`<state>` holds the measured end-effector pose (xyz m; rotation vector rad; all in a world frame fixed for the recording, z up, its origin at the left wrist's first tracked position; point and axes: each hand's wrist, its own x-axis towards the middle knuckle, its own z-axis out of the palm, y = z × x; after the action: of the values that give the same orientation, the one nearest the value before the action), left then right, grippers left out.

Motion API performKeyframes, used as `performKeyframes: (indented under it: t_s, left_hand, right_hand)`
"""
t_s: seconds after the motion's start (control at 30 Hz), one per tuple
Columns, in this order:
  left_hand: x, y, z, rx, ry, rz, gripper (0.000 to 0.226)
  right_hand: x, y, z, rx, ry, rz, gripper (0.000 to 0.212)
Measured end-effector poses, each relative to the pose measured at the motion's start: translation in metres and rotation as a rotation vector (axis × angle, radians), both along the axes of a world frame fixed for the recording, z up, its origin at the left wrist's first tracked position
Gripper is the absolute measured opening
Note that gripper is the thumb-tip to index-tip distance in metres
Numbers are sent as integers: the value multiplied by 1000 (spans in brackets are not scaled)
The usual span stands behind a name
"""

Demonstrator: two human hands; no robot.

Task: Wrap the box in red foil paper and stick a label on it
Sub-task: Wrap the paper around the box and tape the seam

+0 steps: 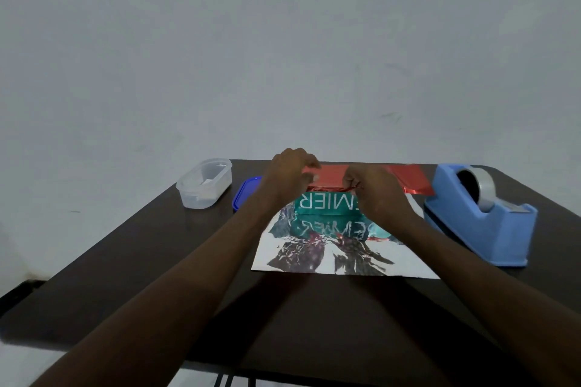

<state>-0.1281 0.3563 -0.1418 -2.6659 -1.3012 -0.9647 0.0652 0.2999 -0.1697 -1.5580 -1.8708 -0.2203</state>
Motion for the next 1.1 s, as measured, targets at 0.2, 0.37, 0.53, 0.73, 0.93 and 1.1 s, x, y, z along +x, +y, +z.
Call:
performKeyframes:
  t_s: [0.2, 0.37, 0.53, 0.73, 0.93, 1.1]
  left_hand:
    - [20, -3, -2, -73, 79, -22, 16]
    - [9, 3, -15, -65, -39, -74, 14]
    - [12, 4, -11, -51, 4, -89, 16]
    - [26, 13, 16, -47, -122, 18, 16]
    - [75, 45, 26, -186, 152, -17, 34]
    - [99, 73, 13, -316, 337, 39, 50]
  right_hand:
    - [5, 11, 3, -4, 1, 19, 35]
    - [14, 10, -1, 1, 40, 48, 37]
    - [18, 5, 1, -48, 54, 71, 43]
    - [-2, -33, 9, 301, 518, -164, 17]
    - [-21, -27, 3, -346, 1572, -208, 18]
    - [-23, -13, -14, -519, 1636, -183, 35]
